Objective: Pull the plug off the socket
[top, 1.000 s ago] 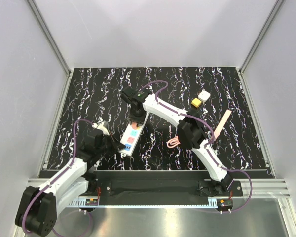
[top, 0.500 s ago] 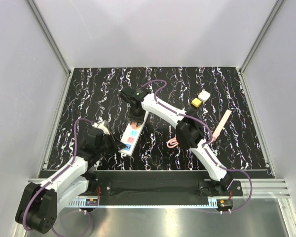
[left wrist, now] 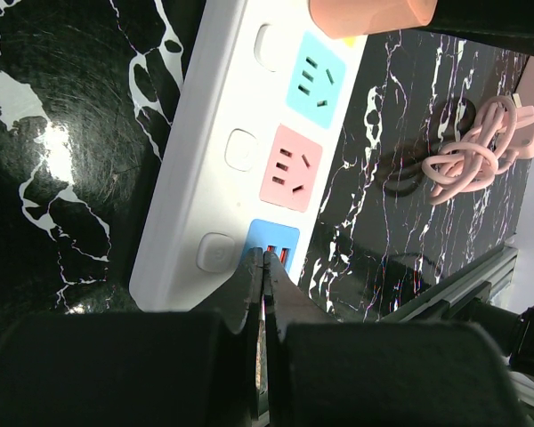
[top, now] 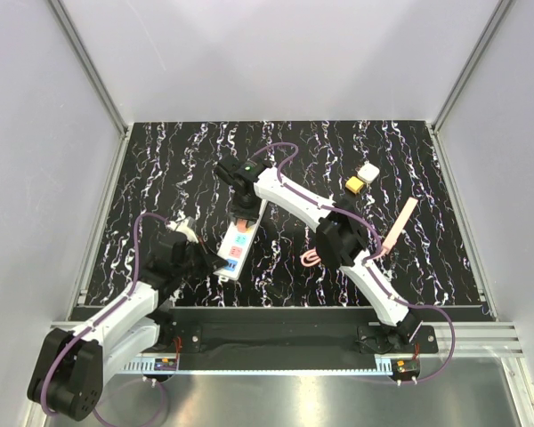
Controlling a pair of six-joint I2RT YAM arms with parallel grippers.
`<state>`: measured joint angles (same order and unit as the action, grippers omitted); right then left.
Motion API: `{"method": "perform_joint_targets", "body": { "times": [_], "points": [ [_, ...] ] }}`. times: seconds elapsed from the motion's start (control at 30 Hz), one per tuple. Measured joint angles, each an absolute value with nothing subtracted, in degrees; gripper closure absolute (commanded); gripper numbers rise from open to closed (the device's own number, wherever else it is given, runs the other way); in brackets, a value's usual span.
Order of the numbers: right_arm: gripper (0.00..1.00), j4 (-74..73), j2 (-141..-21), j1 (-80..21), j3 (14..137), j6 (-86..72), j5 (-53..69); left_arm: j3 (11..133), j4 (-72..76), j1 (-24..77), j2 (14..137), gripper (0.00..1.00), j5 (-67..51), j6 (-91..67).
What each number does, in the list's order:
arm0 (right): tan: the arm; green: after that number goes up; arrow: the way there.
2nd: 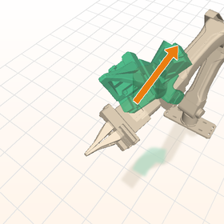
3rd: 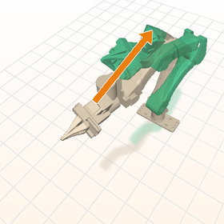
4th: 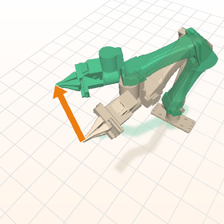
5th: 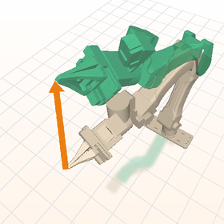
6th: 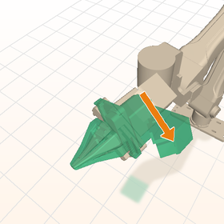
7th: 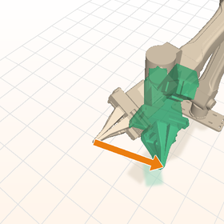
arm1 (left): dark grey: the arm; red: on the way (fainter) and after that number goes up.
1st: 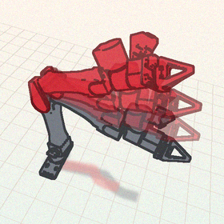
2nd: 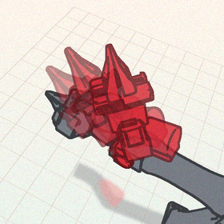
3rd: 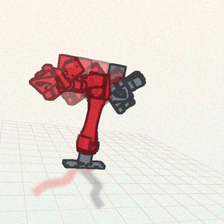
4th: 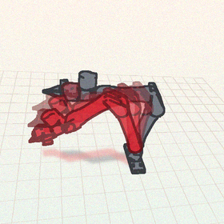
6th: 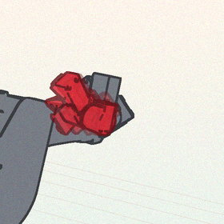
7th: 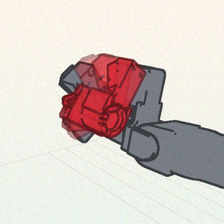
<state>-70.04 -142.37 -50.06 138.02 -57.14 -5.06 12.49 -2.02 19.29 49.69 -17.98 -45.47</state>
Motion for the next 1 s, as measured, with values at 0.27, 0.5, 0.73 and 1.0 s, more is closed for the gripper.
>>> {"method": "perform_joint_targets", "body": {
  "times": [0.27, 0.5, 0.73, 1.0],
  "points": [
    [1.00, -72.18, -142.39, -50.06, 139.72, -56.53, -5.04, 12.56, -1.19, 19.29, 50.76, 1.00, -18.63, -45.47],
    [1.00, -73.87, -142.54, -50.06, 141.75, -55.53, -5.02, 12.95, -0.32, 19.29, 51.51, 1.00, -19.53, -45.34],
    [1.00, -74.19, -142.69, -50.09, 141.88, -55.22, -4.01, 14.04, -4.34, 19.29, 49.32, 1.00, -20.18, -44.80],
    [1.00, -74.17, -142.69, -50.09, 141.97, -54.83, -3.36, 22.70, -7.55, 19.29, 55.64, 1.00, -18.85, -43.27]
  ]
}}
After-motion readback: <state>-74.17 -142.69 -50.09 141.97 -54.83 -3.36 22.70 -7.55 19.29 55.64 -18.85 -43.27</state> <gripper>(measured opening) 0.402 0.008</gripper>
